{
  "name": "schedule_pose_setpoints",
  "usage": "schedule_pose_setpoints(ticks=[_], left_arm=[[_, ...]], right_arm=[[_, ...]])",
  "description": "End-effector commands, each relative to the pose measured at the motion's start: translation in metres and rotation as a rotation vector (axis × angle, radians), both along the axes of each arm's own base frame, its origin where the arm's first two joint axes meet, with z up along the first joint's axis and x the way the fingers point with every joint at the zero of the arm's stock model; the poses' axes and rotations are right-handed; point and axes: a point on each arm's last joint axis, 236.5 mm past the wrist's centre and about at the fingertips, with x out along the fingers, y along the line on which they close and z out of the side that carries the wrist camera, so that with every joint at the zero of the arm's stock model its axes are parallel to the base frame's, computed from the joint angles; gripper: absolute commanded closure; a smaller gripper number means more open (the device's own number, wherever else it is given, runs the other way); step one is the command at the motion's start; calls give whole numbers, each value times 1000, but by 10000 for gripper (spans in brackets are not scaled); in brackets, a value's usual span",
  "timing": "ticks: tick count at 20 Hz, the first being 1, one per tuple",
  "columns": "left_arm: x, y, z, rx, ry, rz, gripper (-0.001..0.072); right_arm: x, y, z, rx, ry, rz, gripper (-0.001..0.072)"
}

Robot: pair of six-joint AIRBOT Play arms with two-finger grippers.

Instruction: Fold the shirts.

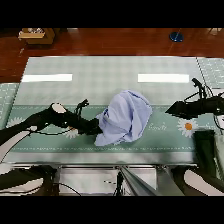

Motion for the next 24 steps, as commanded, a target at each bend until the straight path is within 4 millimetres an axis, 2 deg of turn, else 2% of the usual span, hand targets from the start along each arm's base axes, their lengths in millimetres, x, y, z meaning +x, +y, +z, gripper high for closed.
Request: schedule_pose_setpoints(ticks=[1, 6, 12, 13, 16, 18, 20, 22, 24], left_arm=[[-1, -2, 1, -11, -2, -5, 685], [-11, -4, 6, -37, 9, -53, 686], [-14, -4, 8, -44, 19, -62, 685], [-14, -5, 9, -45, 21, -64, 685], [-12, -6, 12, -52, 14, -68, 685], [-2, -12, 27, -78, -20, -84, 687], [26, -15, 59, -117, -119, -71, 687], [66, -8, 112, -160, -278, -22, 688], [104, 15, 180, -192, -470, 48, 687]], right_arm=[[1, 16, -6, 83, -6, -57, 188], [6, 58, -28, 306, 4, -144, 188], [-1, 104, -70, 234, 52, -31, 194], [-1, 109, -74, 223, 50, -21, 239], [7, 124, -74, 239, 35, -45, 698], [13, 131, -55, 308, 18, -42, 695], [18, 131, -20, 377, -28, 8, 695], [28, 121, 29, 424, -125, 42, 696], [38, 102, 87, 421, -279, 54, 696]])
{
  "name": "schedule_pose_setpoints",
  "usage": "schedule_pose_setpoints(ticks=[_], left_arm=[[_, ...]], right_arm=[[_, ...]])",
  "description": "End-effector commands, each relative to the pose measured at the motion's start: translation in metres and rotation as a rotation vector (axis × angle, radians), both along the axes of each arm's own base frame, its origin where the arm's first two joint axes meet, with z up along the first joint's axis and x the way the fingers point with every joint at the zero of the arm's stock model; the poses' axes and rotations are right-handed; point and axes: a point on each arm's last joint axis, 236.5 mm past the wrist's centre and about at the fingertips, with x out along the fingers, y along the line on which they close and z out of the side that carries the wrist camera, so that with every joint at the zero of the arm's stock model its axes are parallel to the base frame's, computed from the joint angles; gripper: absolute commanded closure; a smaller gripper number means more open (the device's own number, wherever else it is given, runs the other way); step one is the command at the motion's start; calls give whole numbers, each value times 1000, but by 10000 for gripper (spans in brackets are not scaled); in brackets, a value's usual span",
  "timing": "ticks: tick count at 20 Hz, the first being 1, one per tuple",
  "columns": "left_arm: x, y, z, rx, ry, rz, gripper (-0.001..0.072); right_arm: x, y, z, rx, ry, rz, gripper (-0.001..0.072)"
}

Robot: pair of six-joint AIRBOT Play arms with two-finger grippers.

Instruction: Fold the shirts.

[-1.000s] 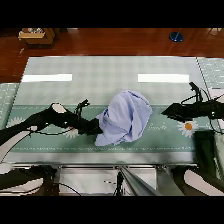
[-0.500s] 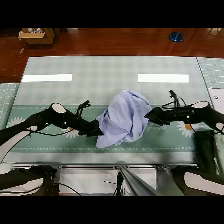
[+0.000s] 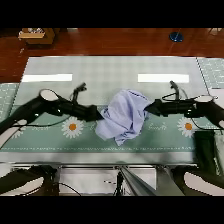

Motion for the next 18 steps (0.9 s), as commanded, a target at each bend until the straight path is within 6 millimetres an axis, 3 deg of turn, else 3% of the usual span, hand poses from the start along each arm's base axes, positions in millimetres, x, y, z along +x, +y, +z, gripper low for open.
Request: schedule_pose_setpoints(ticks=[1, 3, 5, 7, 10, 14, 18], left_arm=[[50, 34, 107, -65, -282, 106, 687], [66, 71, 181, -80, -463, 207, 687], [63, 100, 243, -74, -635, 281, 688], [47, 123, 303, -54, -812, 346, 687], [13, 143, 376, -12, -1035, 417, 688], [-29, 152, 436, 54, -1242, 476, 687], [-58, 147, 456, 82, -1322, 492, 688]], right_arm=[[6, -23, 96, 24, -230, 1, 695], [8, -43, 155, -24, -395, -57, 695], [4, -59, 209, -74, -534, -119, 694], [-4, -63, 256, -105, -637, -163, 694], [-20, -59, 316, -139, -775, -186, 695], [-39, -51, 380, -147, -894, -208, 695], [-56, -47, 418, -168, -948, -228, 695]])
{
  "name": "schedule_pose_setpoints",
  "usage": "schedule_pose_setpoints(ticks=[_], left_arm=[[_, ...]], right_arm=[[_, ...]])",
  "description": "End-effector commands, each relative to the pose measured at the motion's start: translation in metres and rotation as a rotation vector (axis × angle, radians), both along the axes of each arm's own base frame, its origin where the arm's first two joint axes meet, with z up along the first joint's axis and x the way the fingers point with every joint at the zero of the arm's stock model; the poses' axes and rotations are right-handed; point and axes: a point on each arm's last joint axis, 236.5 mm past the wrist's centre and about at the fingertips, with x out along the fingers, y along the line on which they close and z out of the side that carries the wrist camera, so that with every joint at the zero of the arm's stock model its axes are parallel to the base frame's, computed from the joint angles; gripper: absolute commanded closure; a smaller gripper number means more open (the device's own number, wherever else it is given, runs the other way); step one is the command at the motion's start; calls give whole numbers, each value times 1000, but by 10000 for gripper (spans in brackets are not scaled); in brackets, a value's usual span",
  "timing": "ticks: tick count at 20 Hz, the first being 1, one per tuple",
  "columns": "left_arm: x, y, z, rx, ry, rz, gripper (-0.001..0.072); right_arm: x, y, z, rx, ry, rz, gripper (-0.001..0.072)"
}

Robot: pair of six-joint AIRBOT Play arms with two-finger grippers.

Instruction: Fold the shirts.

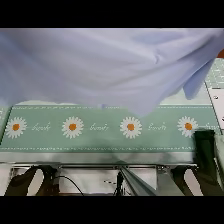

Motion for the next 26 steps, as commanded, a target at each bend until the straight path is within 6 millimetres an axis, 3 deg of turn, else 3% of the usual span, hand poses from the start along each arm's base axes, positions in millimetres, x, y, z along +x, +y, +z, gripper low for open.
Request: schedule_pose_setpoints(ticks=[1, 3, 6, 9, 12, 16, 18, 21, 24, 26], left_arm=[[-30, -5, 20, -4, -56, 33, 688], [-43, -13, 14, -18, -16, 8, 687], [-68, -33, -17, -3, 140, -69, 687], [-92, -45, -60, 49, 335, -146, 687], [-86, -34, -95, 63, 468, -126, 687], [-47, -11, -165, -21, 669, -74, 687], [-24, -5, -195, -80, 703, -58, 687], [3, 4, -246, -141, 767, -32, 687], [25, 17, -294, -141, 808, 3, 687], [38, 27, -319, -108, 816, 22, 686]], right_arm=[[-20, 7, 34, -6, -43, -13, 695], [-31, 13, 41, -25, -40, 2, 695], [-47, 16, 33, -84, 27, 3, 695], [-53, -4, -15, -201, 214, -49, 695], [-42, -43, -61, -287, 409, -140, 695], [3, -47, -90, -193, 538, -49, 695], [31, -37, -119, -200, 617, 18, 695], [80, 2, -176, -281, 691, 106, 695], [150, 44, -229, -310, 643, 95, 695], [196, 60, -251, -274, 581, 41, 695]])
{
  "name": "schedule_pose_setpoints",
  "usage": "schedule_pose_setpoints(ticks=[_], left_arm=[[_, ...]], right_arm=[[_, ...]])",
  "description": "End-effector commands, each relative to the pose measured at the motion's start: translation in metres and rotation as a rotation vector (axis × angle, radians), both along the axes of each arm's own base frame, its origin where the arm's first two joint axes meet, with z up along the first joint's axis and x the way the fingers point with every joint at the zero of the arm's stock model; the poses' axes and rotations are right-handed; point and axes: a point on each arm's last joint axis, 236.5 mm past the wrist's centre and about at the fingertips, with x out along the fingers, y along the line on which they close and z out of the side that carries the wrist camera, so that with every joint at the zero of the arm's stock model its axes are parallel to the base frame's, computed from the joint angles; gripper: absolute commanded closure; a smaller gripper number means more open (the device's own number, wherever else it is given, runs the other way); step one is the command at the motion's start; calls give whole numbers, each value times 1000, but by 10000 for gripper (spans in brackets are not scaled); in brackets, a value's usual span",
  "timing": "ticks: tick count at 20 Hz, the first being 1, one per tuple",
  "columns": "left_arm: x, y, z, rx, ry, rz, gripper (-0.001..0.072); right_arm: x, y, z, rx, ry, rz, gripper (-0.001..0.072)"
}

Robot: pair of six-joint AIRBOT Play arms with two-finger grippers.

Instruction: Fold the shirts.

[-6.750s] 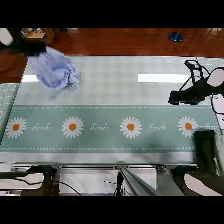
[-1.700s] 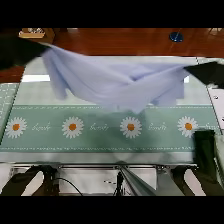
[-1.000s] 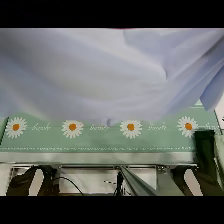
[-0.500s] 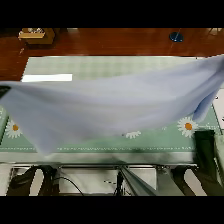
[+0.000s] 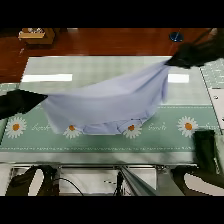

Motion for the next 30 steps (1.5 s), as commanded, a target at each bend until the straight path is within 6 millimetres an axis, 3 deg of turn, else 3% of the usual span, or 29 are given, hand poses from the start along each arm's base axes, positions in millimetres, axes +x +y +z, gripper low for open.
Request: schedule_pose_setpoints(ticks=[1, 4, 6, 10, 11, 12, 13, 14, 15, 17, 18, 19, 21, 24, 27, 30], left_arm=[[26, 20, -53, 65, 16, 27, 686], [41, 36, -90, 93, 110, 49, 686], [46, 37, -113, 67, 193, 41, 686], [50, 34, -157, 25, 341, 15, 686], [51, 34, -166, 22, 363, 10, 686], [53, 35, -172, 20, 377, 11, 686], [53, 36, -177, 15, 391, 15, 686], [54, 37, -179, 15, 396, 17, 686], [55, 37, -179, 16, 393, 20, 686], [55, 37, -179, 17, 393, 18, 686], [55, 37, -179, 21, 386, 12, 686], [55, 37, -179, 24, 383, 8, 686], [55, 37, -179, 26, 382, 6, 686], [54, 36, -179, 24, 384, 4, 686], [54, 36, -179, 24, 384, 4, 686], [54, 36, -179, 24, 384, 3, 686]], right_arm=[[81, 31, -46, -8, -129, -79, 695], [125, 26, -60, 36, -205, -185, 695], [135, 23, -75, 27, -204, -205, 694], [127, 28, -120, 7, -87, -170, 691], [125, 29, -124, 4, -71, -162, 658], [123, 27, -123, 3, -65, -159, 539], [118, 23, -118, 1, -57, -152, 465], [110, 17, -111, -12, -55, -126, 465], [101, 5, -102, -44, -56, -97, 465], [76, -40, -96, -171, -11, -83, 451], [58, -71, -100, -250, 57, -101, 353], [37, -102, -106, -319, 145, -125, 305], [2, -134, -122, -342, 304, -150, 302], [-36, -123, -156, -206, 450, -149, 302], [-73, -76, -191, -18, 557, -79, 300], [-85, -39, -214, 136, 576, -81, 298]])
